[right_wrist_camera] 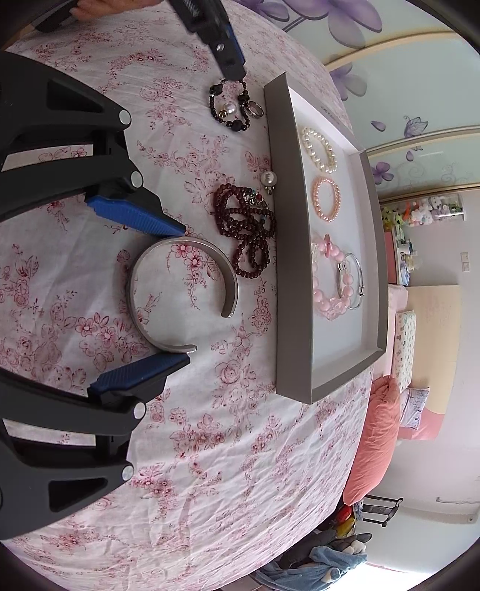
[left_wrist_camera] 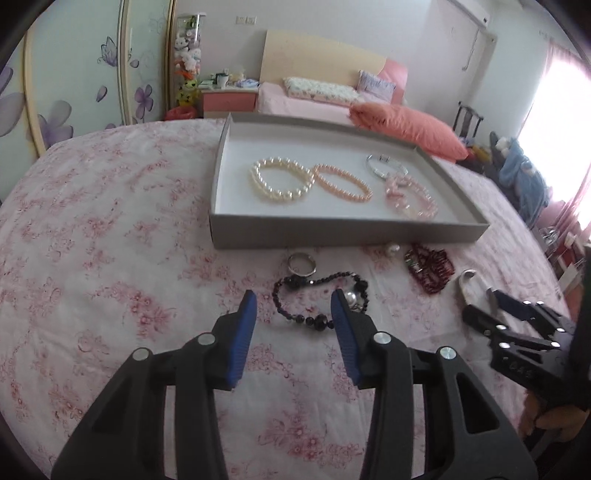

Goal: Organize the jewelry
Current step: 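Close the right tool around the silver cuff while the left tool grasps the black beaded bracelet, then lift the silver cuff with the right tool over the tray while the left tool carries the black bracelet there, then open the right tool to drop the cuff into the tray while the left tool releases the black bracelet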

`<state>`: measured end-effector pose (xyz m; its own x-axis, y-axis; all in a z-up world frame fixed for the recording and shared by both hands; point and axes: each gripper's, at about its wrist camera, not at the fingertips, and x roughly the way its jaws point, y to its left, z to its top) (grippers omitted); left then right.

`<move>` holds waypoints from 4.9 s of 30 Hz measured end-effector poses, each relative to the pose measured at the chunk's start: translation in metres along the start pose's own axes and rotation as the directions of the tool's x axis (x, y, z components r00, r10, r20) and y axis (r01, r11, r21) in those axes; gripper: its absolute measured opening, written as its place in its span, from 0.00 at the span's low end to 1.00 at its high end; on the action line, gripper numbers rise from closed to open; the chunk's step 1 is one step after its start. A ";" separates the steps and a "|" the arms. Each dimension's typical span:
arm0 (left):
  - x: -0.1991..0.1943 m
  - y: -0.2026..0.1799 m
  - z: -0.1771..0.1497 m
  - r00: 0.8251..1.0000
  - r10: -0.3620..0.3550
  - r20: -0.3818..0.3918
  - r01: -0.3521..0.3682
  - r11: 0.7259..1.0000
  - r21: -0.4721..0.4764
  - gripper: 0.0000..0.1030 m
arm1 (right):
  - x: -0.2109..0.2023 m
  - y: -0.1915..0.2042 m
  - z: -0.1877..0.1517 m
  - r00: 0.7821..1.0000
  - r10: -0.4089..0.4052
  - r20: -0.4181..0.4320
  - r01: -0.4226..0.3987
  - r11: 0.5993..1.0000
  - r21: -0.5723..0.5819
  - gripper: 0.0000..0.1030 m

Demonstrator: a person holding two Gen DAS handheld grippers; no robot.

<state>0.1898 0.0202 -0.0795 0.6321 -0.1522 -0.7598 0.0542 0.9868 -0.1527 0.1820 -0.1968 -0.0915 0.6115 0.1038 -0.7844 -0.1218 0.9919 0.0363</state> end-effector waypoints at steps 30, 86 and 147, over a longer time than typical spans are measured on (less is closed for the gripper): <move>0.008 0.018 -0.007 0.999 0.047 -0.017 -0.048 0.999 -0.020 0.07 | 0.006 0.007 0.008 0.998 0.057 -0.007 -0.057 0.994 -0.092 0.63; -0.114 -0.037 0.000 0.907 -0.034 0.420 -0.005 0.996 0.092 0.04 | -0.107 0.032 0.010 0.848 0.090 0.522 -0.028 0.992 -0.125 0.62; 0.030 -0.032 0.107 0.925 0.078 0.371 -0.098 0.995 0.035 0.19 | 0.008 0.027 0.111 0.902 0.078 0.426 -0.048 0.996 -0.081 0.70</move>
<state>0.2893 -0.0096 -0.0299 0.8760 -0.0436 -0.4803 0.0193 0.9983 -0.0554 0.2703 -0.1615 -0.0279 0.8745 0.2023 -0.4409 -0.2140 0.9765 0.0237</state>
